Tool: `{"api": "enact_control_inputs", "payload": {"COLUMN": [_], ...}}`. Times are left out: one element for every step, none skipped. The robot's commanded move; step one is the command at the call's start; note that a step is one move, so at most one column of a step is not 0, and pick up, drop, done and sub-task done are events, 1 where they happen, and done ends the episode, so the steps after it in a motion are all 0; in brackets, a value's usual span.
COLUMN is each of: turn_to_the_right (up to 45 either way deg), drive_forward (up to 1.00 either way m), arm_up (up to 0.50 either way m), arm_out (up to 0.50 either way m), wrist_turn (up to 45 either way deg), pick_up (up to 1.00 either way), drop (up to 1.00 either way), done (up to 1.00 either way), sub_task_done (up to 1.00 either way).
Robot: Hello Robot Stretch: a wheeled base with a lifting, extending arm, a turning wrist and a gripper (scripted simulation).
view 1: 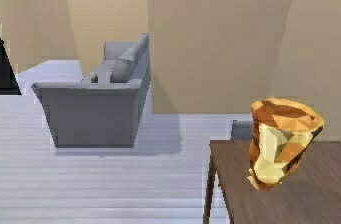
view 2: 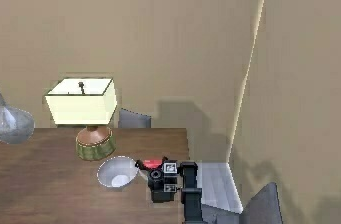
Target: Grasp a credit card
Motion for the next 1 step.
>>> {"api": "enact_control_inputs", "payload": {"turn_to_the_right": [0.0], "drive_forward": [0.00], "arm_up": [0.00], "arm_out": [0.00], "wrist_turn": [0.0], "pick_up": [0.00], "drop": [0.00], "done": [1.00], "sub_task_done": [0.00]}}
